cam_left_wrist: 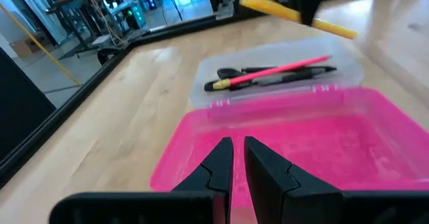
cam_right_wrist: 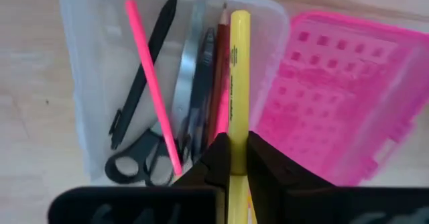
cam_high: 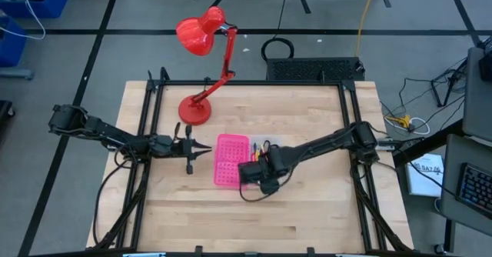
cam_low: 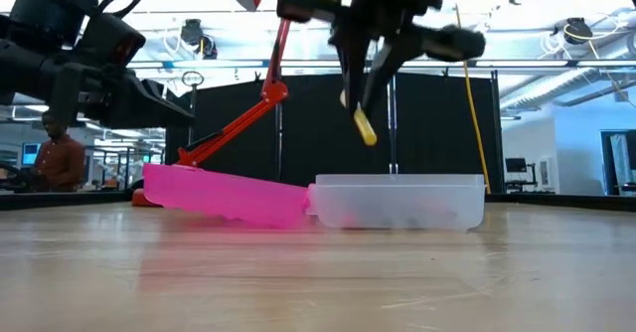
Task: Pick & place school supplies into a supply box
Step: Put the yellow pen in the pink box
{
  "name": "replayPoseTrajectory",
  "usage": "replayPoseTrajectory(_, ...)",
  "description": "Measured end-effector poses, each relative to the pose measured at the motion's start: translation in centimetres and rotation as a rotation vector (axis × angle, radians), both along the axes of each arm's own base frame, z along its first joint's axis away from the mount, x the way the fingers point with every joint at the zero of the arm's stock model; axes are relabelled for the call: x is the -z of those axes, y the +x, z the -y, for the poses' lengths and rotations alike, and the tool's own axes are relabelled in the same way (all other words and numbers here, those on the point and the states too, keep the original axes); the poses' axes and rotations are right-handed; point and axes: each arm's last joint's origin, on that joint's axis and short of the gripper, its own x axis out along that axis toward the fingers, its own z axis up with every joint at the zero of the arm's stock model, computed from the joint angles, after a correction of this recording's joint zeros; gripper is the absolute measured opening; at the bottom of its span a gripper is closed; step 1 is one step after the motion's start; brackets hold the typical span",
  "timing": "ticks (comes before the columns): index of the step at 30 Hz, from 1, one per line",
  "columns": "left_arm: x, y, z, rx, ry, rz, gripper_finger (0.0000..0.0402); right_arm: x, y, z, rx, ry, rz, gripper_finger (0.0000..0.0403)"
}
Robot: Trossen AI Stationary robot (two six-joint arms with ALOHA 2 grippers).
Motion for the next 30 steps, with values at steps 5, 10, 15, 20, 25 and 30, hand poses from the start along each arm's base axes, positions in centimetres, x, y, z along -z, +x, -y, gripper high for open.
replayPoseTrajectory(5, 0.3, -0.1, 0.0, 0.000, 0.008, -0.032, 0.0047, 1.8, 0.3, 2.5, -0.010, 0.046, -0.043, 0.0021)
replayPoseTrajectory(10, 0.3, -0.1, 0.0, 0.000, 0.008, -0.036, 0.0047, 2.7, 0.1, 4.4, -0.006, 0.137, -0.079, 0.0021)
replayPoseTrajectory(15, 0.4, -0.1, 0.0, 0.001, 0.013, -0.040, 0.0047, 3.9, 0.1, 5.8, 0.013, 0.202, -0.084, 0.0021)
replayPoseTrajectory(20, 0.4, -0.1, 0.0, 0.005, 0.028, -0.043, 0.0047, 5.6, 0.2, 6.8, 0.014, 0.219, -0.036, 0.0021)
replayPoseTrajectory(25, 0.4, -0.1, 0.0, 0.006, 0.032, -0.043, 0.0047, 6.8, -0.2, 7.3, 0.009, 0.220, -0.042, 0.0021)
replayPoseTrajectory(30, 0.4, -0.1, 0.0, 0.007, 0.036, -0.044, 0.0047, 7.3, -0.3, 7.7, 0.048, 0.225, -0.033, 0.0025)
